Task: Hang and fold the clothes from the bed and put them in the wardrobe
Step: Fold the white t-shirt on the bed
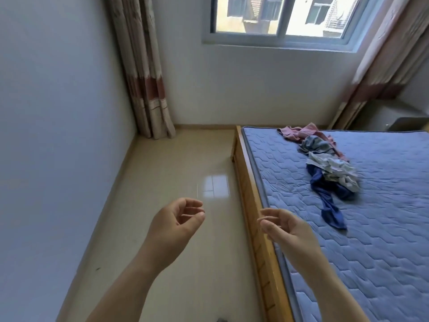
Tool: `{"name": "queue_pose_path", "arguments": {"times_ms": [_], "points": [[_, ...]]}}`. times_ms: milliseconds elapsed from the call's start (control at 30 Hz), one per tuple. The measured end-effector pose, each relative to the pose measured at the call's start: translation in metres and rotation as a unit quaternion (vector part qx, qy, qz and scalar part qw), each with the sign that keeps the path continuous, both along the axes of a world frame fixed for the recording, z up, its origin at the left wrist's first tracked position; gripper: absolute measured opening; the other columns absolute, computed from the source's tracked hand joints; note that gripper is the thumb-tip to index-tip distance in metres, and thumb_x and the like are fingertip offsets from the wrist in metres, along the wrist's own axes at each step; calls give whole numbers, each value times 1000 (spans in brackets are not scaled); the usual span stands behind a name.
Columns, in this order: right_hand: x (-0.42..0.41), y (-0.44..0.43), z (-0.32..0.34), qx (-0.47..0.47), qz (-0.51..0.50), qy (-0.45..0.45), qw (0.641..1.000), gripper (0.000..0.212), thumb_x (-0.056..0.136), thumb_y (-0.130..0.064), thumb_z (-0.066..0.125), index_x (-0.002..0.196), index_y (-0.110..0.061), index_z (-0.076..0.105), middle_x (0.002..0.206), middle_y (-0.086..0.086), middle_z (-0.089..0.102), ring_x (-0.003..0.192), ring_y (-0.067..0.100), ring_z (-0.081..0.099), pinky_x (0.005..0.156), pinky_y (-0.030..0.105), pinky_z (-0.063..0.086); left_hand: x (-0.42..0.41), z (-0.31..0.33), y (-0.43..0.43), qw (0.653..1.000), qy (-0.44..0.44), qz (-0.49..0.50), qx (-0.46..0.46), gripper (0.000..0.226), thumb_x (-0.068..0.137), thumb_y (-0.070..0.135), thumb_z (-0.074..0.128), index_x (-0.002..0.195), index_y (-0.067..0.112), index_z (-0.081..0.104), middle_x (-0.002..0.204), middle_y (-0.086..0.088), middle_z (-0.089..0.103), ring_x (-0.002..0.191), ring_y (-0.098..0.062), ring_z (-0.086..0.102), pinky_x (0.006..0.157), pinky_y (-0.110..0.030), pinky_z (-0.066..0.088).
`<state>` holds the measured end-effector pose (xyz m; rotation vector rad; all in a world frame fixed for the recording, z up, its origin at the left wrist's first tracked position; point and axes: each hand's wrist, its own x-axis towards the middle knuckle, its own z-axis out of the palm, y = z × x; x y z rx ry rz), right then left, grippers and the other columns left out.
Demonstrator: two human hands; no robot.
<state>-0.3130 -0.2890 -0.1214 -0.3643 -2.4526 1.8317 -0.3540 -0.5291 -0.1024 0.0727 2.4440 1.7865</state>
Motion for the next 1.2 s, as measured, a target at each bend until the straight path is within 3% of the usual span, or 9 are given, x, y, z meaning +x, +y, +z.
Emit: {"name": "queue_pose_path", "arguments": {"times_ms": [533, 867, 1200], "points": [[-212, 130, -9, -13, -96, 13, 995, 16, 89, -18, 68, 103, -26, 68, 95, -2, 73, 90, 13, 69, 81, 31, 55, -247, 0, 140, 992, 21, -122, -8, 14, 87, 15, 69, 99, 23, 68, 92, 4, 74, 83, -5, 68, 69, -12, 52], [-353, 162, -31, -12, -186, -18, 982, 15, 89, -19, 69, 100, -28, 68, 94, -4, 72, 91, 13, 68, 79, 28, 52, -432, -23, 188, 981, -3, -191, 23, 15, 85, 11, 71, 92, 25, 70, 89, 6, 75, 82, -12, 70, 77, -29, 56], [-478, 187, -35, -40, -291, -39, 955, 13, 89, -20, 68, 99, -29, 69, 96, -6, 73, 92, 10, 68, 77, 26, 52, -608, -23, 248, 958, -15, -286, 14, 12, 85, 14, 71, 95, 22, 70, 88, 8, 74, 76, -5, 67, 62, -10, 48]]}}
